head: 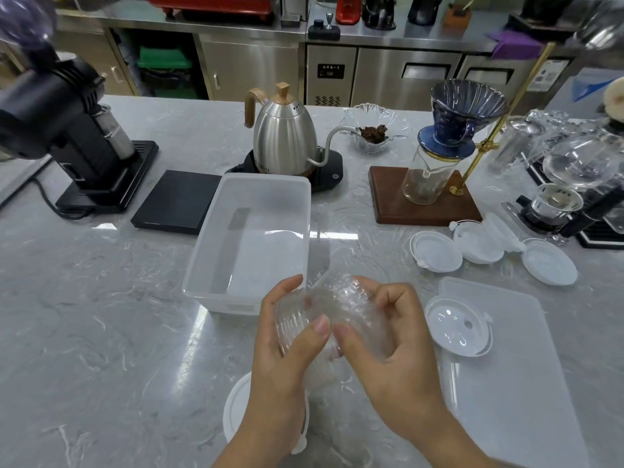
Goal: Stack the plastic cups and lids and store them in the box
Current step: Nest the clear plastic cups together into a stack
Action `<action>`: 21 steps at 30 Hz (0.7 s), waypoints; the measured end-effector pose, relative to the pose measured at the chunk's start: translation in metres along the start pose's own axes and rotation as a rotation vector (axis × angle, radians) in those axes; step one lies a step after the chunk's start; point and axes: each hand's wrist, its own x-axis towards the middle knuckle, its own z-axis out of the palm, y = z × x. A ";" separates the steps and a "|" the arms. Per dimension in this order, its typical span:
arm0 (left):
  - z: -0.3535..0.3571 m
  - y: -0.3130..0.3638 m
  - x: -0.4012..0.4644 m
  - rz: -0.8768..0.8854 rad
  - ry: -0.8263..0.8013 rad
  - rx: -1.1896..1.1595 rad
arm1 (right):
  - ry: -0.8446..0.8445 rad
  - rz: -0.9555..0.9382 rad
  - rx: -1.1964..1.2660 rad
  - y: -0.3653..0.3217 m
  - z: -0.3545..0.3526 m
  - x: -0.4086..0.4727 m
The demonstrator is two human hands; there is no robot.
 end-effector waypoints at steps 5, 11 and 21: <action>0.003 0.001 0.002 0.050 0.018 0.025 | -0.139 -0.073 0.053 0.001 0.010 -0.007; 0.001 0.002 0.001 0.054 -0.061 0.073 | -0.254 -0.081 0.062 -0.001 0.014 -0.007; -0.011 0.006 0.003 0.054 -0.088 0.130 | -0.414 -0.031 -0.152 0.001 0.002 -0.001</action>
